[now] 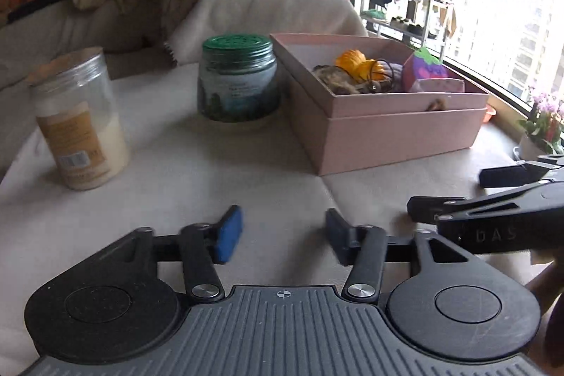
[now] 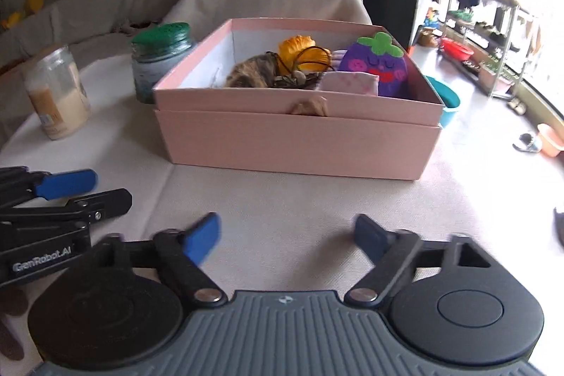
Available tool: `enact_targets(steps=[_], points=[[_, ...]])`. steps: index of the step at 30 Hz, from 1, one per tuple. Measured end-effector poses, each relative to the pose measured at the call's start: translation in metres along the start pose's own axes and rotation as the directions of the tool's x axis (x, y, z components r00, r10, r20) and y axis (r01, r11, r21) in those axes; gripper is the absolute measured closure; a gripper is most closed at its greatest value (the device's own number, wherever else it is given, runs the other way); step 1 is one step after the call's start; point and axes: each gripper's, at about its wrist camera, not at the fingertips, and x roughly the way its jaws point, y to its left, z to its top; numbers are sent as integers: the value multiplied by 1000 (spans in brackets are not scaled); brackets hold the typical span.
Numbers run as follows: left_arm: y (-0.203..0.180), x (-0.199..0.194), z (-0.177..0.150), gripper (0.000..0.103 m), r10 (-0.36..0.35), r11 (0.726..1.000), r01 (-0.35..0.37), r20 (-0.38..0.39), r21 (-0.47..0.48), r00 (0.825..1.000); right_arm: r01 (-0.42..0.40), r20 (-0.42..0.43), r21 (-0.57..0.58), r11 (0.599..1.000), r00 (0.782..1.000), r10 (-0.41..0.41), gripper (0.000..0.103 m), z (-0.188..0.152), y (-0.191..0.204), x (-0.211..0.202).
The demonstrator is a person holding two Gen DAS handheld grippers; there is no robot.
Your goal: Organize soft objects
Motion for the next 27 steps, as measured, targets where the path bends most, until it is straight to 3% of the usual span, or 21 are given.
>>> enact_targets(steps=[10, 27], points=[[-17, 5, 1, 42, 87, 996, -86, 15, -24, 996, 5, 76, -8, 1000, 997, -5, 0, -10, -9, 1], [-16, 5, 1, 43, 82, 996, -81, 17, -29, 996, 23, 80, 8, 1000, 996, -23, 0, -11, -10, -1]])
